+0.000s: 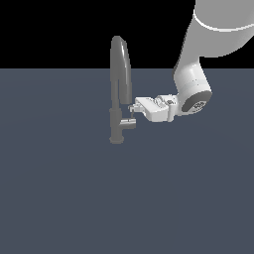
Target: Turn on the faucet by rotating a designated handle.
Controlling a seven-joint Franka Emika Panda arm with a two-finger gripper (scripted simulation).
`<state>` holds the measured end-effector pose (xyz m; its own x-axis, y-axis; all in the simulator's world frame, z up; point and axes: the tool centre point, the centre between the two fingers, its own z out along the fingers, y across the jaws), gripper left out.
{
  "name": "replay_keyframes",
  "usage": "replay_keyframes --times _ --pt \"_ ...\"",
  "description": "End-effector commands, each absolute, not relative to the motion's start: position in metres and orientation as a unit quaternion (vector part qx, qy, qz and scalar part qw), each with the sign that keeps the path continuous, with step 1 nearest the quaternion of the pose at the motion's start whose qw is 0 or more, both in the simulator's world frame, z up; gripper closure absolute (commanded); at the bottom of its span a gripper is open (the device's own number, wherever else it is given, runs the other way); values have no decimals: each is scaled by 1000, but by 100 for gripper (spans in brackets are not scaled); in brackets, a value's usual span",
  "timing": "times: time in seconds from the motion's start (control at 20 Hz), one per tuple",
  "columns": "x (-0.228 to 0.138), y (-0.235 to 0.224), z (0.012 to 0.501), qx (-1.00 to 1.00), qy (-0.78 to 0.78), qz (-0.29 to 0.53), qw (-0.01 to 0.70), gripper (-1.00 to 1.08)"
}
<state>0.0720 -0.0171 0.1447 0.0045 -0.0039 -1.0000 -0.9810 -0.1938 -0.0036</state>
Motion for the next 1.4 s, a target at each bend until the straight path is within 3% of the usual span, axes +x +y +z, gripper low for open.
replay_keyframes --times 0.0,0.95,1.05,1.35 --pt "64 -19 145 -548 448 547 447 108" --pt "21 -28 129 -548 447 547 447 108" --pt "29 -26 138 -553 443 542 451 108" --pt "6 -31 101 -549 446 547 447 108"
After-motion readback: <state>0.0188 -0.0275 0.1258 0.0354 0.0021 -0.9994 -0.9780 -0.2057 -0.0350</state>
